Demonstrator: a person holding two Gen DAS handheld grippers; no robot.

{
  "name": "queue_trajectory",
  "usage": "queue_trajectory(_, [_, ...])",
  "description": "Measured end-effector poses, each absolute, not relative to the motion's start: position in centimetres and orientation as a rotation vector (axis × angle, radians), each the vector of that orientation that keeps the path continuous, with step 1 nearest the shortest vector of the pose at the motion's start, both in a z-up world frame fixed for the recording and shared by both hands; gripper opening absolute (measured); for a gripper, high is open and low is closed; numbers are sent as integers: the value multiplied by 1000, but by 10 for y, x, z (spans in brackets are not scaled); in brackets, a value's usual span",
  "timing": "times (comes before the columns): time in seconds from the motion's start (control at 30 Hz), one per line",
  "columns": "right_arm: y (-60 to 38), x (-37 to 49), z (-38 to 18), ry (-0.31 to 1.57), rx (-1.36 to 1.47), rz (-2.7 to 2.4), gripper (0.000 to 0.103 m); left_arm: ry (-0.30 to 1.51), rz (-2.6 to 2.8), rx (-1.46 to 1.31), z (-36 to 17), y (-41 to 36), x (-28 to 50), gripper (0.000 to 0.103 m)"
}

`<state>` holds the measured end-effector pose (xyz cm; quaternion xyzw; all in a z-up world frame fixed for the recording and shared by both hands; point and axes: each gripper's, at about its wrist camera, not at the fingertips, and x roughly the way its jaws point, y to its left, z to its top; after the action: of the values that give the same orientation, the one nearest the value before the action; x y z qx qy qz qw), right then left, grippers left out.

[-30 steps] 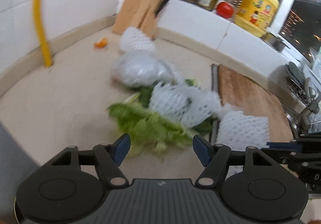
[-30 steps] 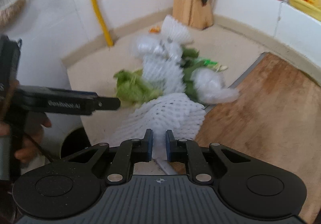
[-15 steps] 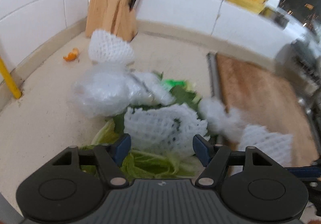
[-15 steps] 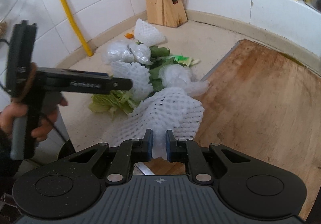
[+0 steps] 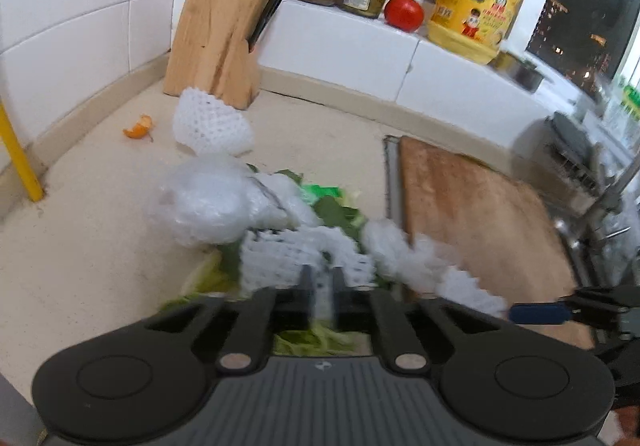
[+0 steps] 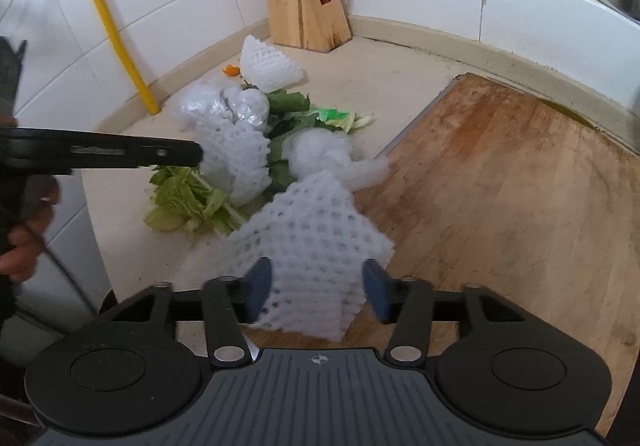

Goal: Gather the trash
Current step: 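Close the left gripper on another white foam net while the right holds its net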

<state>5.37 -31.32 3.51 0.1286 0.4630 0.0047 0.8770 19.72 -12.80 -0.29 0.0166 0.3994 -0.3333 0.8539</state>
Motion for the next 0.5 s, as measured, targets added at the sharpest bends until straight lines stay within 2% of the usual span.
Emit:
queue_trajectory(0.03, [-314, 54, 35, 959, 268, 5, 71, 850, -695, 43, -7, -130, 202, 42])
queue_trajectory(0.07, [-313, 54, 35, 956, 267, 1, 74, 858, -686, 46, -13, -132, 205, 46])
queue_trajectory(0.17, [-310, 58, 30, 968, 270, 8, 82, 880, -701, 52, -26, -143, 212, 48])
queue_trajectory(0.23, [-305, 60, 26, 975, 259, 16, 83, 894, -714, 69, -35, -152, 217, 63])
queue_trajectory(0.43, [-294, 70, 11, 1011, 221, 1, 85, 874, -663, 20, -38, -155, 223, 62])
queue_trajectory(0.47, [-292, 70, 11, 1010, 224, 3, 84, 871, -657, 28, -37, -157, 224, 60])
queue_trajectory(0.5, [-292, 69, 11, 1000, 231, 6, 82, 879, -651, 44, -38, -161, 226, 49])
